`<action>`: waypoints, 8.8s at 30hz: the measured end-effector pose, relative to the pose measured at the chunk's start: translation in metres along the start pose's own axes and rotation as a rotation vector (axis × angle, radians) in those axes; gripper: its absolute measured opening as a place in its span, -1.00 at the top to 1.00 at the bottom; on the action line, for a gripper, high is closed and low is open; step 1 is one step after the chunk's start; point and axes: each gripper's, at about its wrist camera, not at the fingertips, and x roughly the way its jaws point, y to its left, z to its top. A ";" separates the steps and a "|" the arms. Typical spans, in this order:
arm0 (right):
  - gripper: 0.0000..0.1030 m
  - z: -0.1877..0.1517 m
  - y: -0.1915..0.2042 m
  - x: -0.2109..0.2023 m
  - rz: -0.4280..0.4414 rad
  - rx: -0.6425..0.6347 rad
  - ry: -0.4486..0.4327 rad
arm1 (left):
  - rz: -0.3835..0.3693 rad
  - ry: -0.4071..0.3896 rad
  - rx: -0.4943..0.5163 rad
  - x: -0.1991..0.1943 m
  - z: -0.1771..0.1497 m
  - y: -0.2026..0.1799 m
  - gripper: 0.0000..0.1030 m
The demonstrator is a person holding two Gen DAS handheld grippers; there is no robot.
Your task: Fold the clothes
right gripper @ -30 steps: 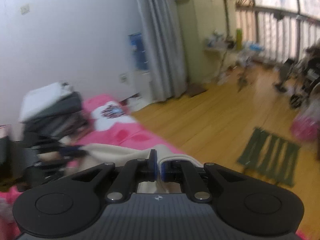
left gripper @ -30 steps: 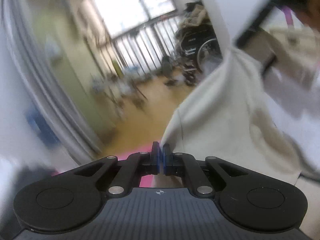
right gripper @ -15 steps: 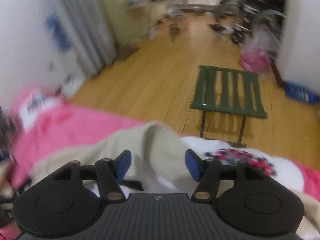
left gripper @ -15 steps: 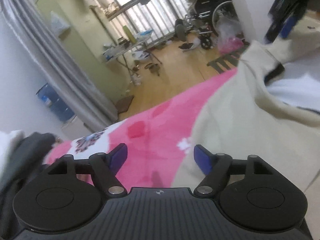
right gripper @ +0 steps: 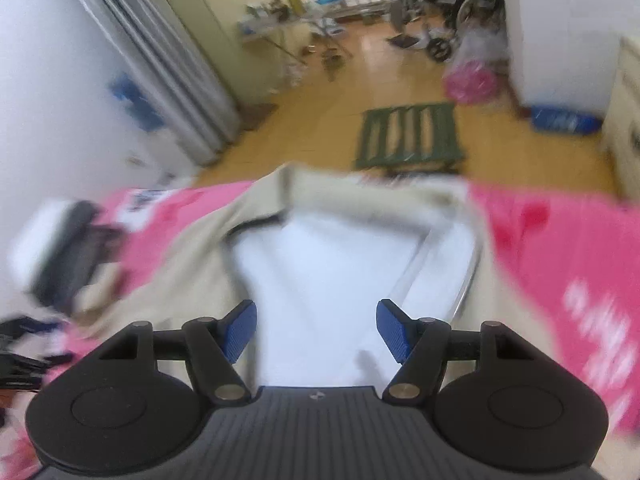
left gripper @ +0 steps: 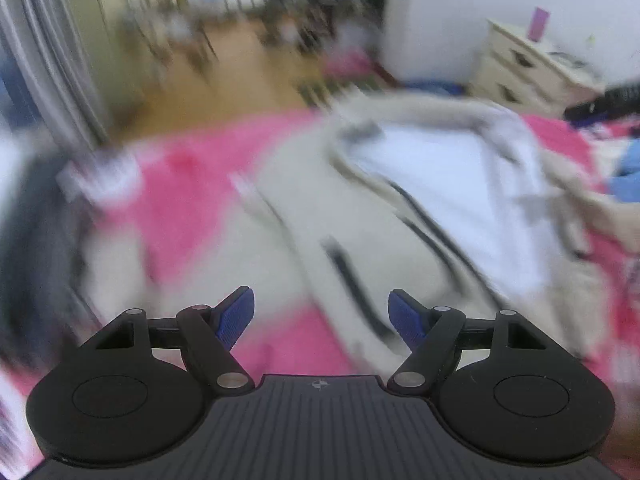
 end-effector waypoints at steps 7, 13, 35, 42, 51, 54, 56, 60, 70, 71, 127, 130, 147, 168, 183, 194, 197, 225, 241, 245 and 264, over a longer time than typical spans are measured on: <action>0.11 -0.111 0.026 0.058 0.023 -0.103 0.151 | 0.093 0.101 0.249 0.050 -0.059 -0.073 -0.42; 0.10 -0.146 -0.024 0.006 -0.022 0.055 0.030 | 0.066 0.102 0.264 0.074 -0.069 -0.090 -0.43; 0.84 -0.177 -0.107 -0.114 -0.303 0.287 -0.126 | 0.152 0.143 0.108 0.091 -0.093 -0.087 -0.39; 0.29 -0.195 -0.134 -0.089 -0.639 0.192 -0.072 | 0.135 0.142 0.087 0.087 -0.096 -0.082 -0.40; 0.17 -0.173 -0.046 -0.116 -0.584 -0.067 -0.393 | 0.094 0.128 0.028 0.088 -0.097 -0.071 -0.40; 0.17 -0.153 -0.018 -0.070 -0.247 -0.144 -0.256 | 0.083 0.123 0.023 0.087 -0.098 -0.070 -0.40; 0.17 -0.140 -0.001 -0.029 -0.044 -0.150 -0.119 | 0.076 0.122 0.015 0.087 -0.098 -0.069 -0.40; 0.17 -0.122 0.024 0.058 0.191 -0.124 0.081 | 0.051 0.127 -0.010 0.089 -0.101 -0.064 -0.39; 1.00 -0.139 0.034 0.129 0.222 -0.079 0.279 | -0.012 0.164 0.018 0.092 -0.110 -0.063 -0.37; 1.00 -0.140 0.033 0.125 0.219 -0.075 0.273 | -0.013 0.164 0.020 0.092 -0.109 -0.064 -0.37; 0.97 -0.154 -0.055 0.057 0.100 0.196 0.110 | -0.352 0.103 -0.386 0.069 -0.113 0.016 -0.47; 0.97 -0.156 -0.058 0.059 0.097 0.203 0.113 | -0.284 0.129 -0.354 0.079 -0.115 0.006 -0.41; 0.96 -0.150 -0.027 0.051 0.008 0.086 0.146 | -0.234 0.015 -0.313 0.019 -0.110 -0.021 0.96; 0.95 -0.158 0.008 0.056 -0.048 -0.079 0.173 | -0.144 0.110 -0.233 0.055 -0.131 -0.021 0.94; 0.27 -0.228 -0.110 -0.016 -0.019 0.526 0.093 | -0.063 0.166 -0.254 0.074 -0.125 -0.021 0.56; 0.22 -0.245 -0.136 -0.001 0.044 0.722 -0.020 | -0.060 0.170 -0.319 0.082 -0.124 -0.019 0.55; 0.27 -0.246 -0.133 -0.004 0.060 0.742 -0.064 | -0.061 0.166 -0.317 0.083 -0.124 -0.020 0.55; 0.93 -0.236 -0.092 -0.012 -0.239 0.389 0.100 | -0.077 0.139 -0.328 0.080 -0.135 -0.019 0.47; 0.30 -0.188 -0.016 -0.020 0.037 -0.019 0.126 | -0.048 0.147 -0.183 0.081 -0.125 -0.034 0.38; 0.29 -0.188 -0.023 0.048 0.097 0.068 0.239 | -0.053 0.150 -0.177 0.079 -0.128 -0.032 0.38; 0.87 -0.214 -0.008 0.053 0.028 -0.016 0.234 | -0.054 0.166 -0.087 0.080 -0.131 -0.039 0.36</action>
